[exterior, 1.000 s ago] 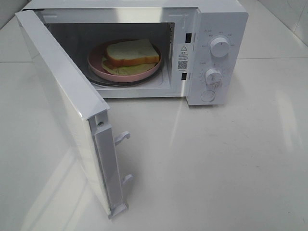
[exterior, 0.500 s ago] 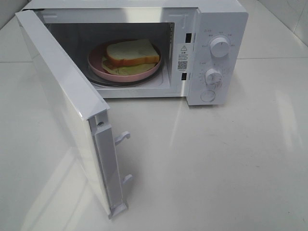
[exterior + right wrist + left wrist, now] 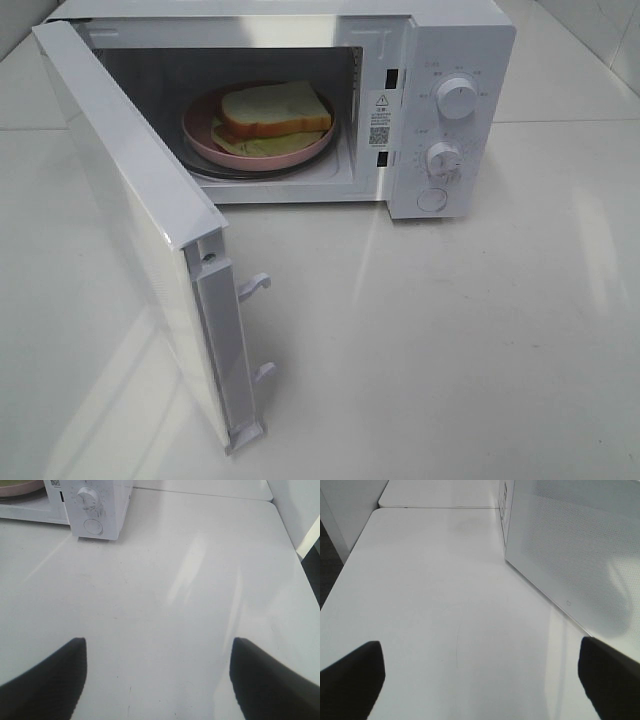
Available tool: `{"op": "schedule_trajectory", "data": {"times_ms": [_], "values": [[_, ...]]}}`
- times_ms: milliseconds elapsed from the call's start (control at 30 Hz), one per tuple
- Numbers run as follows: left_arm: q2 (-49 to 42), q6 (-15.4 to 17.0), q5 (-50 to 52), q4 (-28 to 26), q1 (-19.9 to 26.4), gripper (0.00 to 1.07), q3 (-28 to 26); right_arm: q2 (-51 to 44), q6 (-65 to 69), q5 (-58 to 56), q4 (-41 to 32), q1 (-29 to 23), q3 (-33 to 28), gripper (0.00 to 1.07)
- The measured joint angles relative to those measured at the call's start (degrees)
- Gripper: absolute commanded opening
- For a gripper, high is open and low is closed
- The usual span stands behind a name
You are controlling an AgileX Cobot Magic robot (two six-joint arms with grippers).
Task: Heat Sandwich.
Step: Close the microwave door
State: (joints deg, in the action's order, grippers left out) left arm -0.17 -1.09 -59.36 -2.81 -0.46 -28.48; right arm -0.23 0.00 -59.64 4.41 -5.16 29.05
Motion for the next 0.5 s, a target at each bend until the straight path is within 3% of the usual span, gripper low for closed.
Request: {"op": "schedule_trajectory", "data": {"times_ms": [133, 300, 433, 500], "values": [[1.1, 0.0, 0.4, 0.0, 0.0, 1.01, -1.0, 0.0, 0.0, 0.0, 0.0, 0.0, 0.0, 0.76], [5.3, 0.0, 3.7, 0.0, 0.0, 0.89, -1.6, 0.0, 0.0, 0.0, 0.0, 0.0, 0.0, 0.76], [11.5, 0.0, 8.8, 0.0, 0.0, 0.56, -1.6, 0.0, 0.0, 0.0, 0.0, 0.0, 0.0, 0.76], [12.6, 0.0, 9.5, 0.0, 0.0, 0.50, -1.6, 0.0, 0.0, 0.0, 0.0, 0.0, 0.0, 0.76]]}}
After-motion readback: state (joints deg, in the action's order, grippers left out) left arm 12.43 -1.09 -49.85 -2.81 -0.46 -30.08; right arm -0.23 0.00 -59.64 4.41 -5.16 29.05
